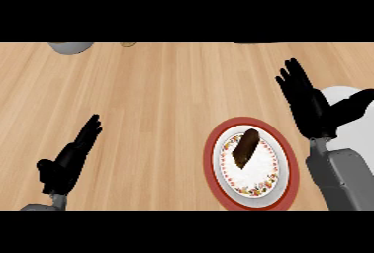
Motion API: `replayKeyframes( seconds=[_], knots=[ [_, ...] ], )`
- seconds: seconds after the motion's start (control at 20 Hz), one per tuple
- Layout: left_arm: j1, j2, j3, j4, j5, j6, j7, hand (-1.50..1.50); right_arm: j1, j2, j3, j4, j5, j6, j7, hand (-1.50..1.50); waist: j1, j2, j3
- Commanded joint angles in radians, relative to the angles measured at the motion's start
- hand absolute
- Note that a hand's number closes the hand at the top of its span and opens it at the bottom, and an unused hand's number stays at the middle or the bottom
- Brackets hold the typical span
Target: Pick the sweet potato from the plate and place it in the plate
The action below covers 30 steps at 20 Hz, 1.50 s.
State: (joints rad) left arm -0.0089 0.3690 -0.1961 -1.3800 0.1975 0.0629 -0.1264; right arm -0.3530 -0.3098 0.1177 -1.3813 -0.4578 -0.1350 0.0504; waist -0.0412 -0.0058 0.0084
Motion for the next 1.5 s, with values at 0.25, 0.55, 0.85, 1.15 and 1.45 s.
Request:
replayKeyframes(
  seconds=[0.25,0.55,0.85,1.15,1.45],
  knots=[
    [0.068,-0.073,0.027,0.07,0.053,0.085,0.154,0.0,-0.09,-0.36,-0.018,-0.023,0.439,-0.318,0.158,1.5,0.015,-0.008,-0.025],
    [0.063,-0.096,0.034,0.027,0.103,0.077,0.208,0.0,0.056,-0.452,0.018,-0.035,0.752,-0.609,0.299,-1.5,-0.035,-0.018,-0.017],
    [0.05,-0.133,-0.004,-0.004,0.068,0.114,0.233,0.0,0.143,-0.42,0.183,-0.294,1.076,-0.633,0.672,-1.5,-0.003,-0.011,-0.016],
    [0.035,-0.154,-0.03,-0.011,0.05,0.131,0.265,0.0,0.148,-0.458,0.282,-0.434,1.106,-0.25,0.986,-1.5,0.006,-0.009,-0.017],
    [-0.036,-0.124,-0.006,-0.019,0.063,0.106,0.315,0.0,0.013,-0.388,0.388,-0.499,1.083,0.057,1.293,-1.5,0.048,0.001,-0.015]
  ],
)
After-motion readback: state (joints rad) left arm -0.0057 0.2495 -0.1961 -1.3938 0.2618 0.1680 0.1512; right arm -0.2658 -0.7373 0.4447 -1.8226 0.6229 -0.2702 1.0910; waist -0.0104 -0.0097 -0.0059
